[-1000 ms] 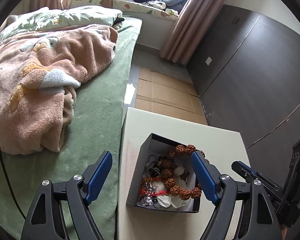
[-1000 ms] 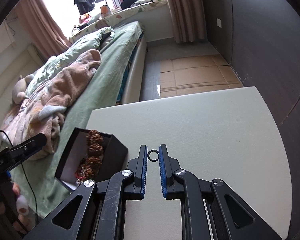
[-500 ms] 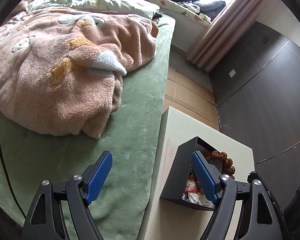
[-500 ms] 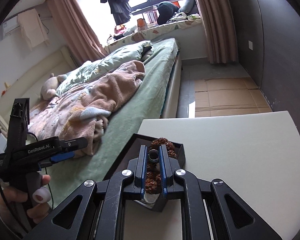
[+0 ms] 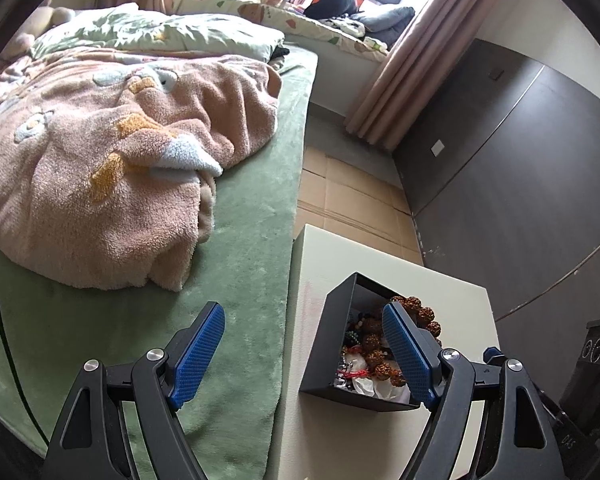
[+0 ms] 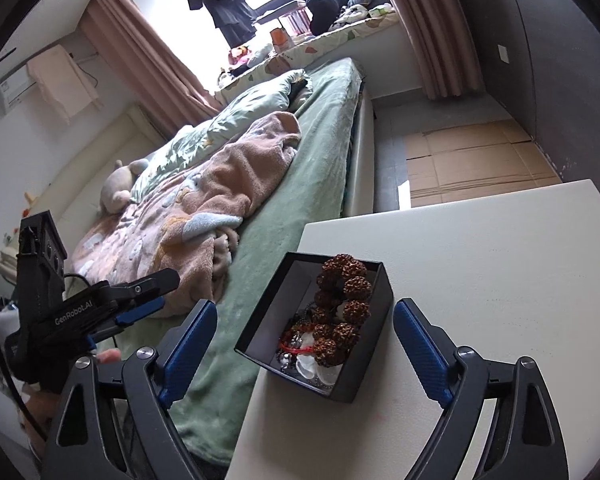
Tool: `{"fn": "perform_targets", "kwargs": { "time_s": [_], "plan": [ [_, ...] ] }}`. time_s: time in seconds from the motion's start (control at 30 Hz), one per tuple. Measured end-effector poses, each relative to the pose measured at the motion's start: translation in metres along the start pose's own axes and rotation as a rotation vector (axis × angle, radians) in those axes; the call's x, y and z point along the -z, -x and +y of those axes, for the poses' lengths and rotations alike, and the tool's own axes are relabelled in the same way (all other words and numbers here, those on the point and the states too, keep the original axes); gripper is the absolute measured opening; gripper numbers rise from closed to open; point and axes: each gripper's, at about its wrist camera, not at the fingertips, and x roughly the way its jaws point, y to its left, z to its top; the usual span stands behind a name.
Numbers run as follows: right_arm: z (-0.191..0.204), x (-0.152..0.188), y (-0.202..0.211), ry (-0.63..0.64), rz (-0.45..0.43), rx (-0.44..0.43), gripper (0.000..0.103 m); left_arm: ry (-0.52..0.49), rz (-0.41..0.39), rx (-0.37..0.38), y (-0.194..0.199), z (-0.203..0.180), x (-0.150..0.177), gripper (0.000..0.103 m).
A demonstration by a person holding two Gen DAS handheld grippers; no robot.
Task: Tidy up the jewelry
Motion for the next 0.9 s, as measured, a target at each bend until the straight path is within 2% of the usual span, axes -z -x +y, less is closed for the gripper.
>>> {"fn": "perform_targets", "kwargs": {
  "time_s": [0.07,0.13,0.23,0.33,0.47,0.67,0.9],
  "plan": [
    [-0.004,0.001,0.01,-0.01,-0.017,0.004,0.098,-0.007,-0.023,-0.001,0.005,-0.005,0.001,0.086],
    [-0.008,0.001,0.021,-0.021,-0.032,0.012,0.102,-0.022,-0.048,0.0,0.01,-0.011,0.004,0.095],
    [-0.015,0.003,0.036,-0.041,-0.052,0.026,0.103,-0.063,-0.067,0.004,0.015,-0.025,0.008,0.098],
    [-0.023,0.007,0.049,-0.055,-0.065,0.055,0.103,-0.101,-0.069,0.058,0.021,-0.04,0.015,0.103],
    [-0.031,0.012,0.067,-0.053,-0.068,0.118,0.103,-0.19,-0.084,0.061,0.028,-0.063,0.027,0.103],
    [-0.037,0.013,0.096,-0.028,-0.094,0.157,0.103,-0.251,-0.096,0.098,0.034,-0.089,0.049,0.103],
    [-0.043,0.021,0.117,0.014,-0.093,0.198,0.103,-0.331,-0.115,0.062,0.034,-0.115,0.067,0.103]
  ]
}}
